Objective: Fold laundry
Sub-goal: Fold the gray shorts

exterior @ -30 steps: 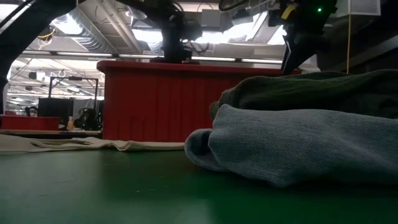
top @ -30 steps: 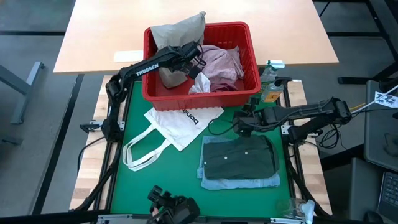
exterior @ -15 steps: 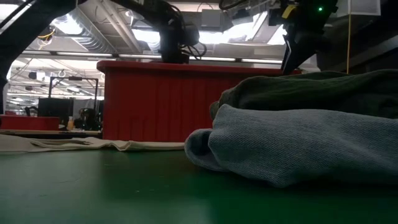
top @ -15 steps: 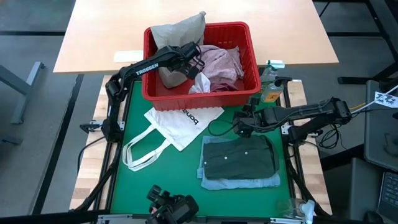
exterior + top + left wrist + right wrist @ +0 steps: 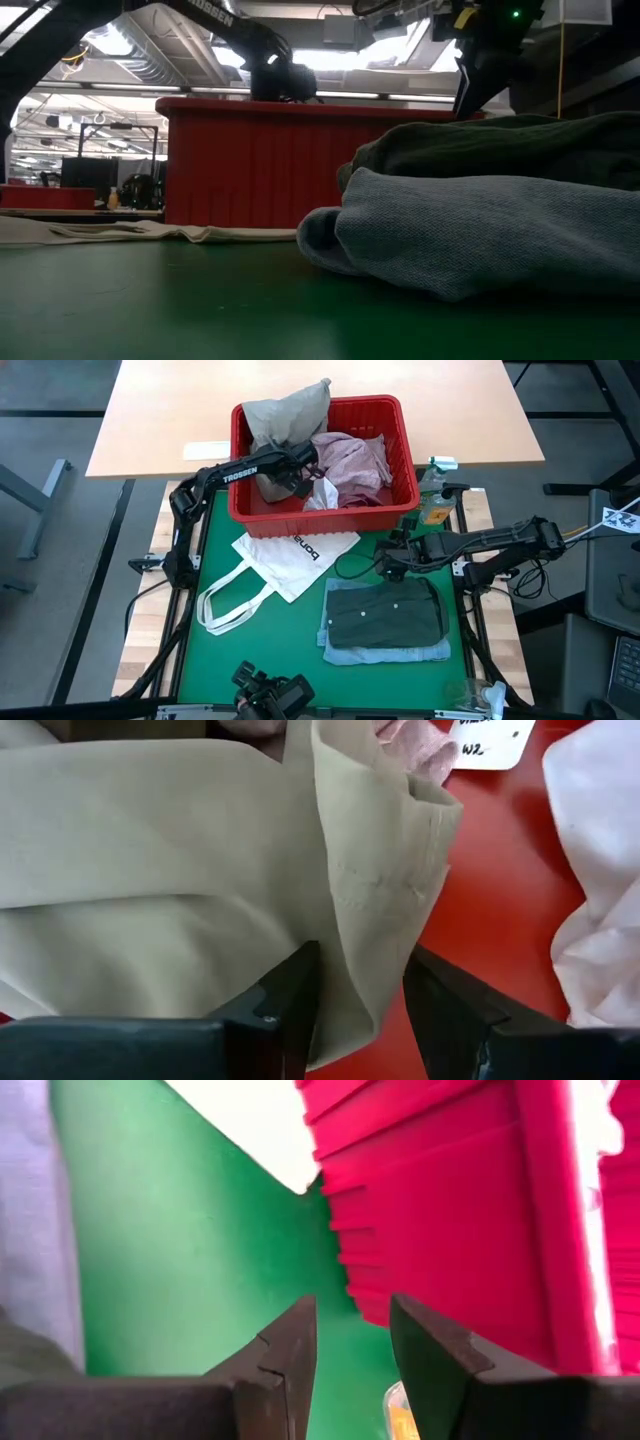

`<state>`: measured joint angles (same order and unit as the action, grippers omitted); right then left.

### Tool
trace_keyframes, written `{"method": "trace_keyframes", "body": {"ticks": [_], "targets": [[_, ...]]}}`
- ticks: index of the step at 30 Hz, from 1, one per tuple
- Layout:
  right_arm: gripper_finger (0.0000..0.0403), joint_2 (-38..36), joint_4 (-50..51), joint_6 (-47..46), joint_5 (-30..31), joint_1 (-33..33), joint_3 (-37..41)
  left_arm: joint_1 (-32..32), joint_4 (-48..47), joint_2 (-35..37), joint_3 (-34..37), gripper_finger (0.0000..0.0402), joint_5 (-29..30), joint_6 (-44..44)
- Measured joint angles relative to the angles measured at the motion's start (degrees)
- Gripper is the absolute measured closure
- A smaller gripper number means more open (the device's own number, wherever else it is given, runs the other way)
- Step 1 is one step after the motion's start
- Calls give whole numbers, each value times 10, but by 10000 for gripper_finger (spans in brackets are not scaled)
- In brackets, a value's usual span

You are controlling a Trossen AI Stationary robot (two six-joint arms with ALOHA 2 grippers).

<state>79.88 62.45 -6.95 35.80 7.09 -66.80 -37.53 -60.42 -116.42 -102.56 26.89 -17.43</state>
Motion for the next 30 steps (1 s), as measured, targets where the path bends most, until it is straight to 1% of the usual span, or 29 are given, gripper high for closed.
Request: {"method": "trace_keyframes", "body": {"ticks": [3, 5, 8, 10, 12, 15, 19, 23, 24, 26, 30], "targets": [[275, 0, 0, 0, -11, 0, 0, 3, 4, 0, 0, 285, 2, 3], [275, 0, 0, 0, -12, 0, 0, 8, 10, 0, 0, 316, 6, 16], [275, 0, 0, 0, -10, 0, 0, 16, 8, 0, -7, 375, 6, 29], [275, 0, 0, 4, -7, 0, 0, 24, 8, 0, -21, 393, 6, 29], [275, 0, 0, 20, -7, 0, 0, 33, 2, 1, -44, 393, 4, 32], [275, 0, 0, 48, -5, 0, 0, 50, -16, 1, -96, 398, 3, 49], [275, -8, 3, 88, -4, 0, -3, 76, -50, 1, -199, 398, 2, 66], [275, -18, 16, 90, -4, 0, -41, 105, -67, 2, -310, 399, -3, 75], [275, -22, 20, 90, -4, 0, -54, 111, -60, 4, -326, 399, -5, 76], [275, -26, 27, 90, -4, 0, -84, 125, -2, 38, -302, 400, -14, 77], [275, -36, 23, 97, 20, 0, -150, 144, 33, 80, -295, 400, -40, 77]]}}
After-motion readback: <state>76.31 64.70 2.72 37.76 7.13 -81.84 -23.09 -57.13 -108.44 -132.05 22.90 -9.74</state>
